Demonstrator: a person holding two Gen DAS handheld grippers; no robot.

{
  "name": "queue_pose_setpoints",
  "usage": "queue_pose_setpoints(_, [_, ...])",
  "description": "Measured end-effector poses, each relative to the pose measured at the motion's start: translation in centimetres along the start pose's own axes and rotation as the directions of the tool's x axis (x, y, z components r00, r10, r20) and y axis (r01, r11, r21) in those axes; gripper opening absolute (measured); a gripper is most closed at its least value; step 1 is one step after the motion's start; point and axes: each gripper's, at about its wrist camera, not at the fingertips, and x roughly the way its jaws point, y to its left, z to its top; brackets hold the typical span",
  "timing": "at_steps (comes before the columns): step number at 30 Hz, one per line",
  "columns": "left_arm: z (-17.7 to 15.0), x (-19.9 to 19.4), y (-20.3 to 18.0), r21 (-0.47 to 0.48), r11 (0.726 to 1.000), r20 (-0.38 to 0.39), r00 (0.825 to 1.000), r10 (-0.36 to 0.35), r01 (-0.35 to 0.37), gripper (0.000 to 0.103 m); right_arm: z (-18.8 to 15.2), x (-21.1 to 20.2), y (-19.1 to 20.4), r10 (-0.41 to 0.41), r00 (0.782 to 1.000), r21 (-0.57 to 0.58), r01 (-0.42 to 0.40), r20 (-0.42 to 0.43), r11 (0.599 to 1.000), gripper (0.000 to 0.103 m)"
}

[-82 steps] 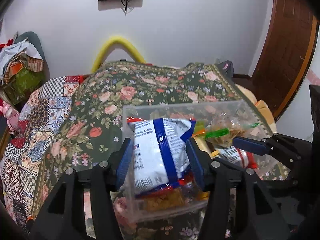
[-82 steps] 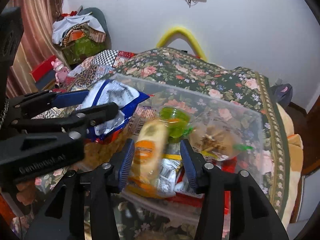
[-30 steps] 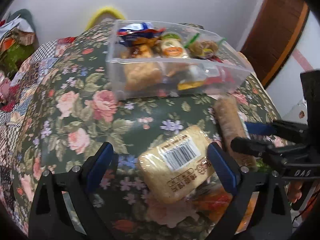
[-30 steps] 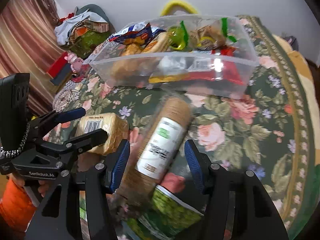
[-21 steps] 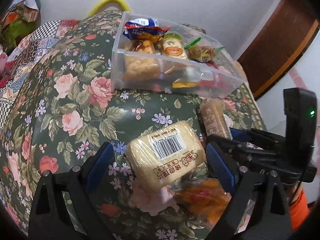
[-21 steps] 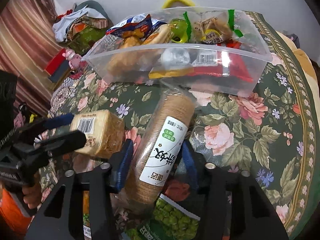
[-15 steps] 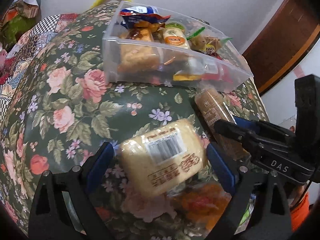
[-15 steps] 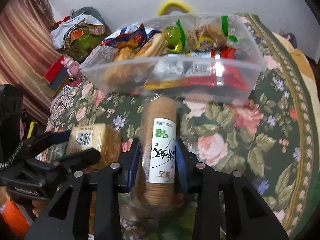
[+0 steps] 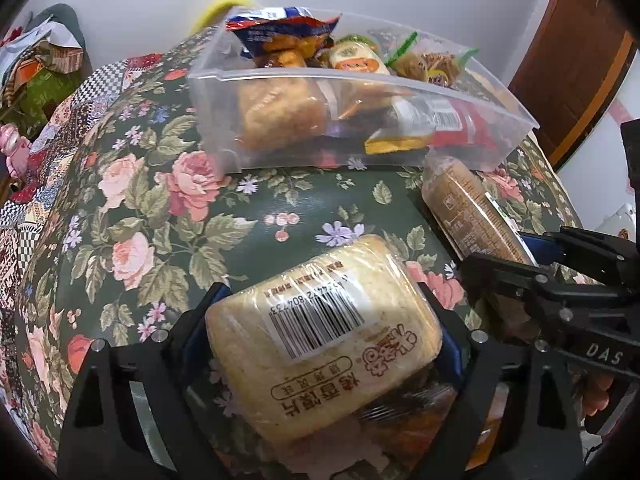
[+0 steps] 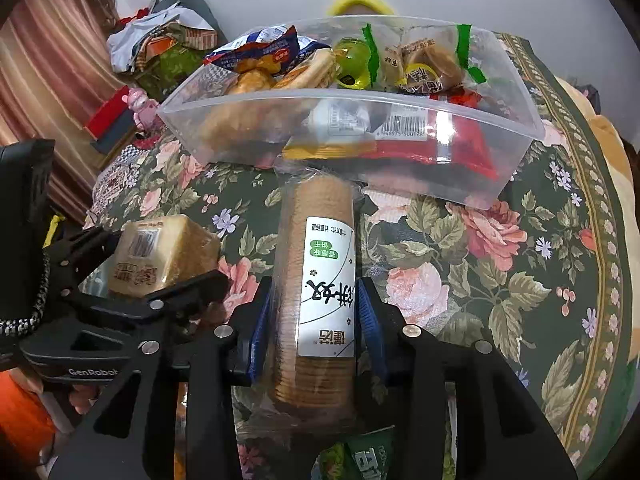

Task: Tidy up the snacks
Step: 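Carry bread loaf and cracker roll into the clear box and release both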

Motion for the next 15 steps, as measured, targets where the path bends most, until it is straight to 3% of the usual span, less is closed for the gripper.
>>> queue_pose_setpoints(9, [1.4, -3.4, 1.4, -0.026, 1.0, 0.084, 0.996, -0.008, 0.01, 0.089, 0.6, -1.6, 0.5, 0.013, 0.999, 0.009, -0.013, 0.045, 1.0, 0.033])
queue_pose_setpoints(15, [4.2, -6.0, 1.2, -0.023, 1.0, 0.157, 0.988, -0.014, 0.017, 0.089, 1.5, -5.0, 1.1, 0.018, 0.99, -0.01, -0.017, 0.136, 1.0, 0.033])
